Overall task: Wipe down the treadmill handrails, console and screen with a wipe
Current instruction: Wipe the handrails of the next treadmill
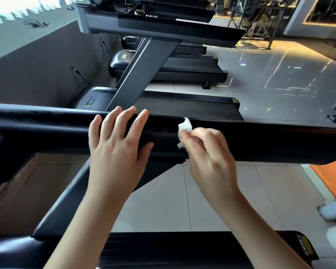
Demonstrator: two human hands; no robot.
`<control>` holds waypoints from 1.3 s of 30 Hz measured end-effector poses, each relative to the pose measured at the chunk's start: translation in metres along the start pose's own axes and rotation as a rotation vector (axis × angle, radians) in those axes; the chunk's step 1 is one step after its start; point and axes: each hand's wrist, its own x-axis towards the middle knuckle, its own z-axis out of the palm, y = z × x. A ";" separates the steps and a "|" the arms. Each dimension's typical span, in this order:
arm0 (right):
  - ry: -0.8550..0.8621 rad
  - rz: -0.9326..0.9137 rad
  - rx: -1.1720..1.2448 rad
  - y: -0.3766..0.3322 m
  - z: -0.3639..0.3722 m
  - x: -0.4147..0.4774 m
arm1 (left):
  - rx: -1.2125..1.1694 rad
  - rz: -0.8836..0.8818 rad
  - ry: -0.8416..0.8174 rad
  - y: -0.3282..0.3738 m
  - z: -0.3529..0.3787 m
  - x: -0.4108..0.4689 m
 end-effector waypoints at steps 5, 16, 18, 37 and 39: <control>-0.024 -0.028 -0.035 0.006 0.002 -0.025 | -0.019 0.029 -0.021 -0.017 -0.006 0.000; -0.170 -0.168 0.072 0.010 0.012 -0.031 | 0.034 0.011 -0.001 -0.025 -0.005 -0.002; -0.179 -0.106 0.208 -0.006 0.022 -0.025 | 0.029 -0.003 -0.006 -0.025 -0.004 -0.002; -0.007 0.074 0.092 -0.009 0.007 0.029 | 0.028 -0.034 -0.017 -0.038 -0.012 -0.005; -0.014 0.176 0.080 0.000 0.006 0.039 | 0.024 -0.028 -0.014 -0.039 -0.012 -0.005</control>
